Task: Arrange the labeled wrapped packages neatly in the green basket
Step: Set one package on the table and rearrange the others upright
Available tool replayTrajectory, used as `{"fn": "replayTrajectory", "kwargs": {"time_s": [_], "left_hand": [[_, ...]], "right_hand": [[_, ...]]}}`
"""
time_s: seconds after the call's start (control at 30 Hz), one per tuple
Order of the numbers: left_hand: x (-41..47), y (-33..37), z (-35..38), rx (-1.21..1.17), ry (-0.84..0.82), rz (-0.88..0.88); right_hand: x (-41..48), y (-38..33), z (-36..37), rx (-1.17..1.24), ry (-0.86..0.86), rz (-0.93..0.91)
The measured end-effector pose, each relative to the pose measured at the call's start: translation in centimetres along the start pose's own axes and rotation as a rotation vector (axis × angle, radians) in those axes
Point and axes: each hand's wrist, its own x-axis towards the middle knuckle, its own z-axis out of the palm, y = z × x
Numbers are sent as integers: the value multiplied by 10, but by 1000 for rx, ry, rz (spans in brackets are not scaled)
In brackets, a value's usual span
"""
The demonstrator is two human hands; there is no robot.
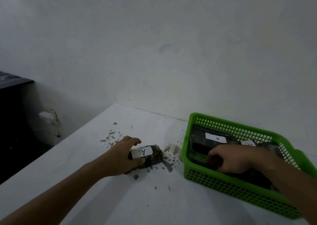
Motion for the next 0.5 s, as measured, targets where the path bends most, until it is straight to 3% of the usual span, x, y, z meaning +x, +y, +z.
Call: {"fn": "replayTrajectory", "kwargs": {"time_s": [0.27,0.5], "left_hand": [[28,64,-18,-106,212,216],[52,115,-4,-138,177,386]], "right_hand": [[-8,4,-5,43,142,18],[-27,20,-10,391,360,-41]]}}
